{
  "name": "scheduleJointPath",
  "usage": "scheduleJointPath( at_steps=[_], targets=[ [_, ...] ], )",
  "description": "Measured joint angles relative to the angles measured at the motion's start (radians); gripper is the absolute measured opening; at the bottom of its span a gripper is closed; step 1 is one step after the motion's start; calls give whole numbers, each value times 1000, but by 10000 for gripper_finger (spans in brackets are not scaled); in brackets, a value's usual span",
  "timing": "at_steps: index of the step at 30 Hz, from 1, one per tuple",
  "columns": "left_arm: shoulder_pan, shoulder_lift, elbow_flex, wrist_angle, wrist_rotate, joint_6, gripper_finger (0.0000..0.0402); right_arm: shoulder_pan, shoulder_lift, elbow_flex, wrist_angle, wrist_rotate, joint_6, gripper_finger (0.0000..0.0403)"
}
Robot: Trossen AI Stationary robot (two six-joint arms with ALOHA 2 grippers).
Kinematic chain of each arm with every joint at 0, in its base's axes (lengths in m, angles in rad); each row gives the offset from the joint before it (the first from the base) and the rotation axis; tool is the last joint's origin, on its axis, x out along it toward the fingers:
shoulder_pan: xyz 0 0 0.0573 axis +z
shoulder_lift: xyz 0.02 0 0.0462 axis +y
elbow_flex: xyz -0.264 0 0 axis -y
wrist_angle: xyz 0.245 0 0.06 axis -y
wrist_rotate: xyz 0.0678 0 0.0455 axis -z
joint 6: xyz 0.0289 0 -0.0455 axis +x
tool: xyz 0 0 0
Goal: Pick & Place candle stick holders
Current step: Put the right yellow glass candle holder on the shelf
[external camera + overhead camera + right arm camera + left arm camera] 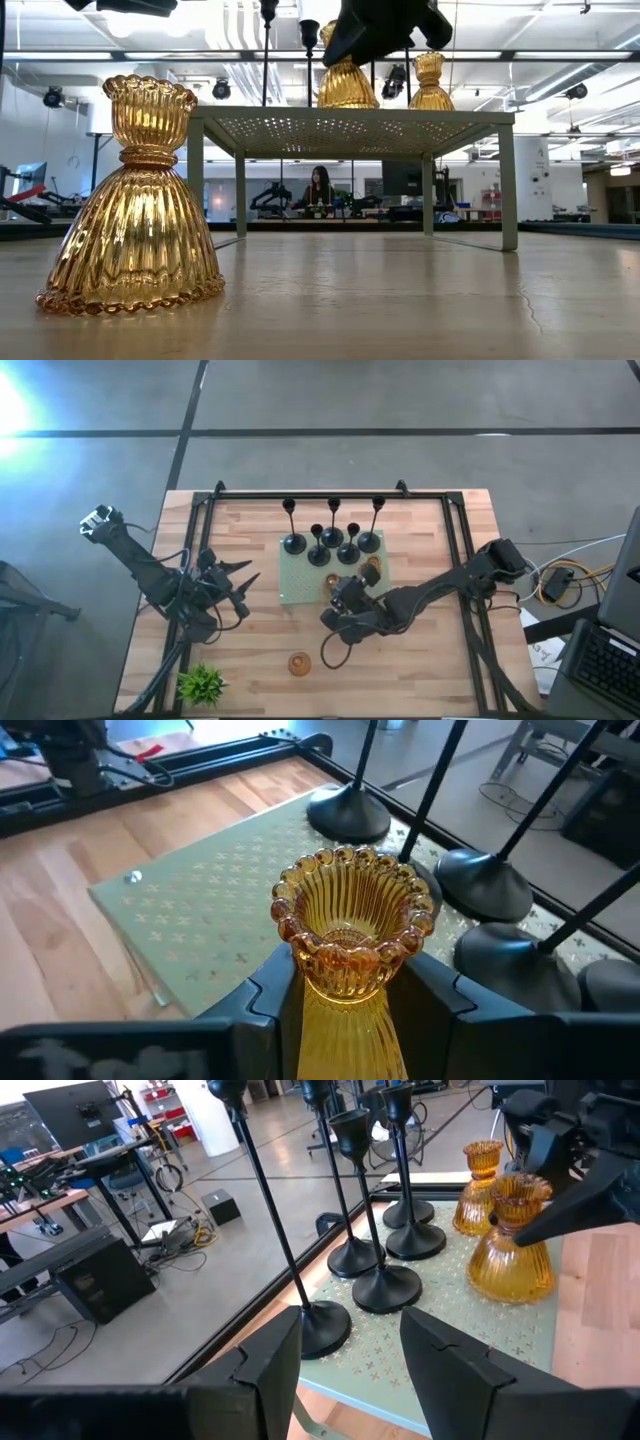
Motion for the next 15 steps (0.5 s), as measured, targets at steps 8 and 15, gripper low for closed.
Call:
scheduleJointPath(
  at_steps=[8,15],
  targets=[
    [0,0,0,0,0,0,177,-17,-64,-104,30,-2,92,107],
    [0,0,0,0,0,0,177,-17,-125,-211,195,-34,52,106]
  ],
)
